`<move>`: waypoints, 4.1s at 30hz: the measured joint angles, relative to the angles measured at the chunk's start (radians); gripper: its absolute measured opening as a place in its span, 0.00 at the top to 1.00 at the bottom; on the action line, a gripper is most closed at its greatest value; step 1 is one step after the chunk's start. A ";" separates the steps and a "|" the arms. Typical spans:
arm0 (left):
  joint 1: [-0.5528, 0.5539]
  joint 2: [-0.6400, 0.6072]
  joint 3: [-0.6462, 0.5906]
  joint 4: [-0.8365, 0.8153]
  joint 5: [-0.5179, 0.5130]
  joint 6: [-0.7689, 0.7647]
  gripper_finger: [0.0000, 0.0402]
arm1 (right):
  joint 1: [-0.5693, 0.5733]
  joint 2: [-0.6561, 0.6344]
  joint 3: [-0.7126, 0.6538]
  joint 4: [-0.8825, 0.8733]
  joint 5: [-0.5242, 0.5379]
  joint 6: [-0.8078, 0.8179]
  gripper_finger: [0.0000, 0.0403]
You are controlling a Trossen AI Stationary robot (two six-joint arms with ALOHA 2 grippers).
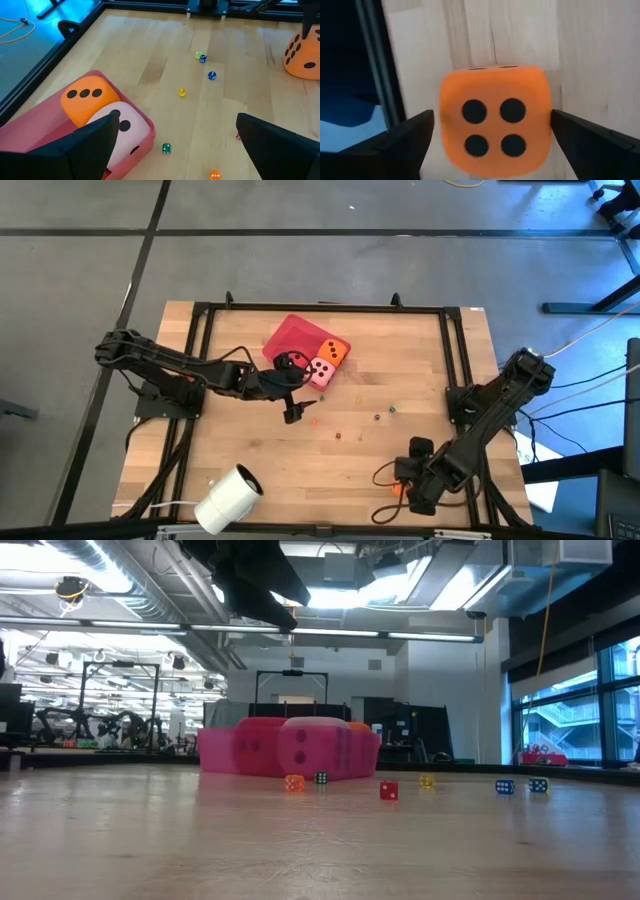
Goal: Pick & Place Dice
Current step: Put the large orange die into the red bin
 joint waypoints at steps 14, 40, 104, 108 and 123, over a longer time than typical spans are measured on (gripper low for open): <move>0.000 0.000 0.000 0.000 -0.001 0.002 0.00 | -0.001 0.059 0.002 0.008 -0.033 -0.085 0.01; 0.000 0.000 0.000 0.000 -0.001 0.068 0.00 | -0.039 0.080 -0.003 0.024 0.028 -0.164 0.09; 0.320 -0.185 0.083 -0.264 -0.294 0.158 0.00 | -1.209 0.295 0.187 0.775 0.021 -1.096 0.05; 0.361 -0.181 0.083 -0.225 -0.292 0.149 0.00 | -1.209 0.291 0.187 0.776 0.026 -1.088 0.02; 0.584 -0.133 0.083 -0.223 -0.203 0.133 0.00 | -1.215 0.304 0.187 0.783 0.036 -1.068 0.01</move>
